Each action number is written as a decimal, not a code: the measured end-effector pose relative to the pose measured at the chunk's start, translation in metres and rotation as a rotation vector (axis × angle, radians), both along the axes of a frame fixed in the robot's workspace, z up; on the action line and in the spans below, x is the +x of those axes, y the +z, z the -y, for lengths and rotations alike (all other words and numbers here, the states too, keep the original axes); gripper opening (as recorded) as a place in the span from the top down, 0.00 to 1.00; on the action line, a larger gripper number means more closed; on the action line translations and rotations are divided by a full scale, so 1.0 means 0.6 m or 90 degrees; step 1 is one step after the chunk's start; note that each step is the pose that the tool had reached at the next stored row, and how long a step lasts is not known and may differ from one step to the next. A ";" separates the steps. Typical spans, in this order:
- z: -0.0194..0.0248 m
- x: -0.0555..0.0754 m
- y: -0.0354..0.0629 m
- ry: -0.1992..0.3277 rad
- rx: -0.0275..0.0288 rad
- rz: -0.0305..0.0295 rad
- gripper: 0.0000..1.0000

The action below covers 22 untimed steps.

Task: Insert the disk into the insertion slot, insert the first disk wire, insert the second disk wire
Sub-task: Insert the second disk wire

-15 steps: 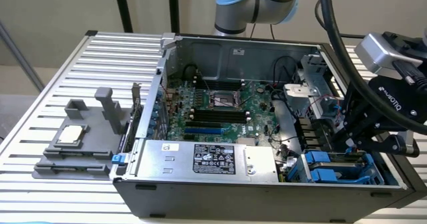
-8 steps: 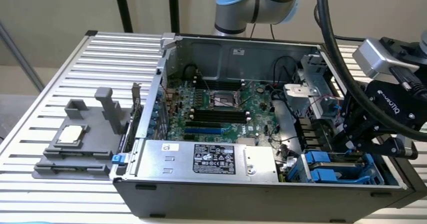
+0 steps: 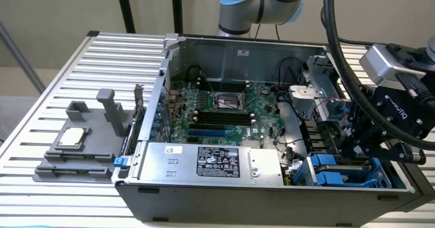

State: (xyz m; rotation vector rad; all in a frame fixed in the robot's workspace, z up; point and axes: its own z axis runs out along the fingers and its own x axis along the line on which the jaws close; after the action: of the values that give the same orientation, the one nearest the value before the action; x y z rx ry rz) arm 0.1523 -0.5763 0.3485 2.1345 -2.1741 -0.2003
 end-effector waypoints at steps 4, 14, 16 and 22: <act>0.0000 0.001 -0.003 0.001 -0.0001 0.0008 0.84; 0.0000 0.005 -0.008 0.004 0.0001 0.0008 0.84; 0.0000 0.005 -0.009 0.005 0.0000 0.0008 0.84; 0.0000 0.006 -0.013 0.007 0.0000 0.0008 0.84</act>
State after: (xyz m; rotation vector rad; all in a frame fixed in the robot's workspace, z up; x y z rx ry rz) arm 0.1558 -0.5764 0.3410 2.1460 -2.1631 -0.1982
